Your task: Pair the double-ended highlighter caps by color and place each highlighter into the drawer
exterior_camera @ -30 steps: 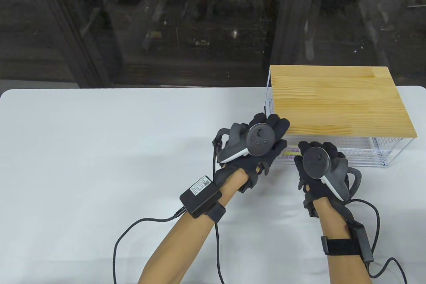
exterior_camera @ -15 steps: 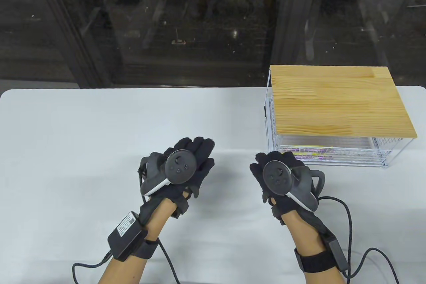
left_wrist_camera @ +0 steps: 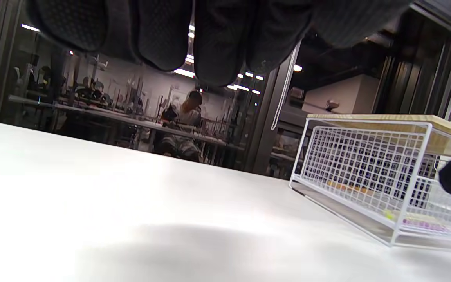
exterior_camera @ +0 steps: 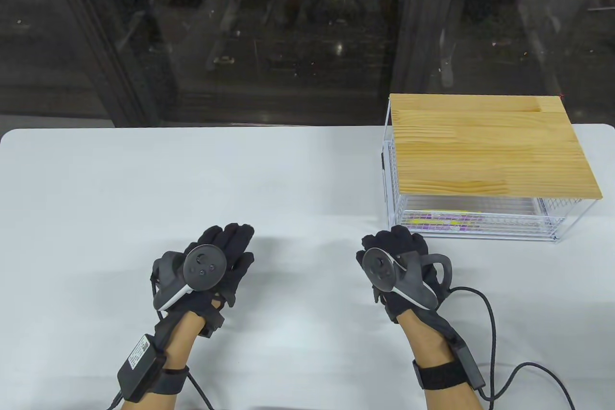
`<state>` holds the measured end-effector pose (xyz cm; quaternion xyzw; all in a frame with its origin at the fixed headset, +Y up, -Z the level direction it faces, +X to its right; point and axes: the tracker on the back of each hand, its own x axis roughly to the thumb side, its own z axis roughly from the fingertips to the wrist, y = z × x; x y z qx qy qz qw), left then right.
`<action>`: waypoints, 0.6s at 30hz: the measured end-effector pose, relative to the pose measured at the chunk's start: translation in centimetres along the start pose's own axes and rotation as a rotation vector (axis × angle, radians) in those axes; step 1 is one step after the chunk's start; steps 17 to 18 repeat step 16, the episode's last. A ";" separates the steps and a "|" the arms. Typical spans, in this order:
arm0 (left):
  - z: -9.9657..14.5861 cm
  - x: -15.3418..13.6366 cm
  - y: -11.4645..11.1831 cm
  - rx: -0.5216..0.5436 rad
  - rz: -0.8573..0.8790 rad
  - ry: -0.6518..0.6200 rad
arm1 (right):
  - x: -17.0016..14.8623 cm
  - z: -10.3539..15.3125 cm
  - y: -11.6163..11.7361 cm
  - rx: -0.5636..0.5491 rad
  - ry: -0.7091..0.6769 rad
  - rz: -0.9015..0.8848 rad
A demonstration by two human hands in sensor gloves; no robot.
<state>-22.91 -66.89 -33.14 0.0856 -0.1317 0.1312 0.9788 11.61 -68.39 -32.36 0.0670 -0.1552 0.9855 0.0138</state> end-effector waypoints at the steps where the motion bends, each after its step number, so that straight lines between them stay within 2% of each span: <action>1: 0.0 -0.1 -0.2 -0.009 0.005 0.005 | -0.2 0.2 0.1 -0.003 -0.003 0.003; 6: 0.0 -0.2 -1.1 -0.034 0.058 0.038 | -1.0 1.0 0.3 0.026 0.016 -0.089; 18: 0.8 -1.4 -1.0 0.001 0.078 0.080 | -0.5 1.2 0.7 0.059 -0.004 -0.104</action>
